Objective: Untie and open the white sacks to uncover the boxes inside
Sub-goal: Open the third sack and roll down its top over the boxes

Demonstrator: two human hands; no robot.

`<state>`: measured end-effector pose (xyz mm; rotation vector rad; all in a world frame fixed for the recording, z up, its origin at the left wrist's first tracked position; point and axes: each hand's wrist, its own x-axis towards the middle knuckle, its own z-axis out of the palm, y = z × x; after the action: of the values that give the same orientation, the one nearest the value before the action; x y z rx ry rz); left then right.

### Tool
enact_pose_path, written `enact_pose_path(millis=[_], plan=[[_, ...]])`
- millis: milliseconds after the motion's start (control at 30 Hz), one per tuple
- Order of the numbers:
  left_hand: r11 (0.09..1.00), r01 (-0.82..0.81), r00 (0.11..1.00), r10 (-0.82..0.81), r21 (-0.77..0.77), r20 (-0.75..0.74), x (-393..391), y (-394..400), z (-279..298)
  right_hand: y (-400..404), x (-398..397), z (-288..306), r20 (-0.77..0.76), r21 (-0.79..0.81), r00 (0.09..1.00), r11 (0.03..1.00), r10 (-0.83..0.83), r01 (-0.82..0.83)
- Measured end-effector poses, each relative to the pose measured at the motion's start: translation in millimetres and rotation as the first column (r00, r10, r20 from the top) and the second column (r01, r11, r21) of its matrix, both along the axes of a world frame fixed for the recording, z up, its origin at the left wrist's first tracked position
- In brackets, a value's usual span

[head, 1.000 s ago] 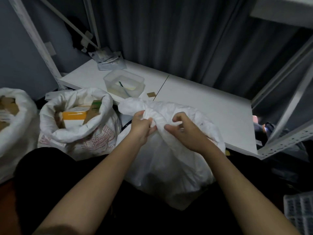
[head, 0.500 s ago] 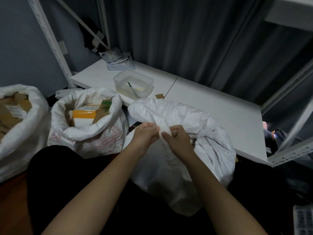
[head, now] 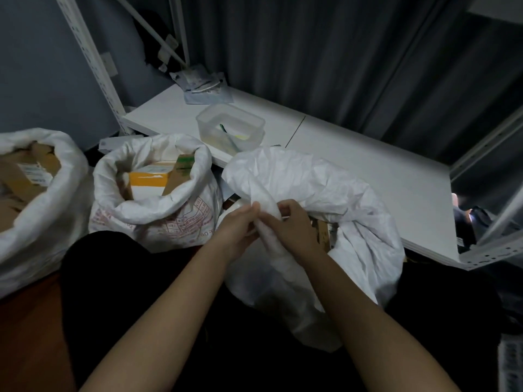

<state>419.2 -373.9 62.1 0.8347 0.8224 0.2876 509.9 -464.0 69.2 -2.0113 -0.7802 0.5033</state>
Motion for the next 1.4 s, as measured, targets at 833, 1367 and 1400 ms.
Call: enact_pose_path(millis=[833,1367,1400], plan=[[0.918,-0.044,0.923,0.188,0.393,-0.336,15,40,43,33,-27,11,0.435,-0.053,0.84,0.94,0.325,-0.336],[0.145,0.523,0.851,-0.157,0.84,-0.502,-13,66,52,99,63,83,-0.078,-0.707,0.653,0.421,0.753,-0.569],[0.215,0.536,0.841,-0.214,0.816,-0.496,-16,72,55,96,66,87,-0.064,-0.7,0.623,0.409,0.78,-0.585]])
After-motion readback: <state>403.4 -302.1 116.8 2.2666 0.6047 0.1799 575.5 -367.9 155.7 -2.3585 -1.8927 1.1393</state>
